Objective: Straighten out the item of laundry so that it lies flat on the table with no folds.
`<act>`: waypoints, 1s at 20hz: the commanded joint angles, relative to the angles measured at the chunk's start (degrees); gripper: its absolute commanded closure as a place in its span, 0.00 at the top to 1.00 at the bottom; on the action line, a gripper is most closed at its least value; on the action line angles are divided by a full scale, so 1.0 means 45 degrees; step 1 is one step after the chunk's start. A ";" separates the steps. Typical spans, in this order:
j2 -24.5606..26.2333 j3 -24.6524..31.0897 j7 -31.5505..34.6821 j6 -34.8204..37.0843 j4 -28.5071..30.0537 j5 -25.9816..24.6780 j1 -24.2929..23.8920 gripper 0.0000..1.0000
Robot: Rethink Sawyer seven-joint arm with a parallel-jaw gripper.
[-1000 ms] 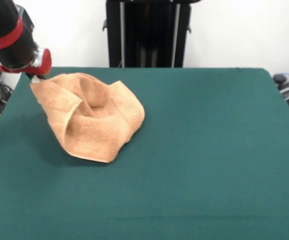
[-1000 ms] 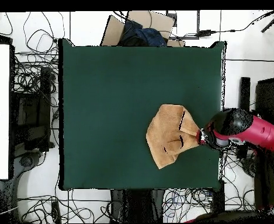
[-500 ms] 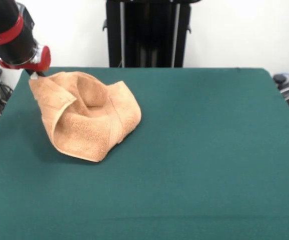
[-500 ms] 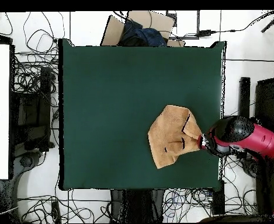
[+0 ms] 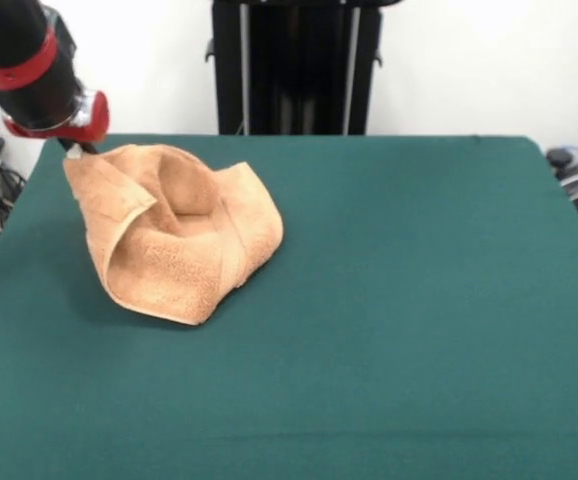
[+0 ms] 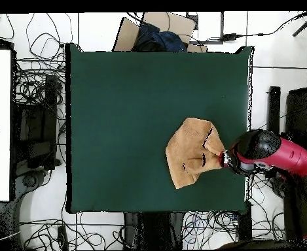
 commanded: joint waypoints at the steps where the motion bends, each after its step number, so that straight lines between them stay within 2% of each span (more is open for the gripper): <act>1: -0.0710 -0.0216 0.3209 -0.2520 0.3104 -0.0137 0.1869 0.00; 5: -0.0725 -0.0676 0.4692 -0.2838 0.3606 0.0846 0.2948 0.00; 10: -0.0835 -0.1225 0.5280 -0.2576 0.3645 0.1923 0.3891 0.00; 14: -0.1005 -0.1655 0.5944 -0.3002 0.4211 0.2715 0.4424 0.00; 20: -0.1042 -0.1916 0.6254 -0.4297 0.5172 0.3231 0.4729 0.00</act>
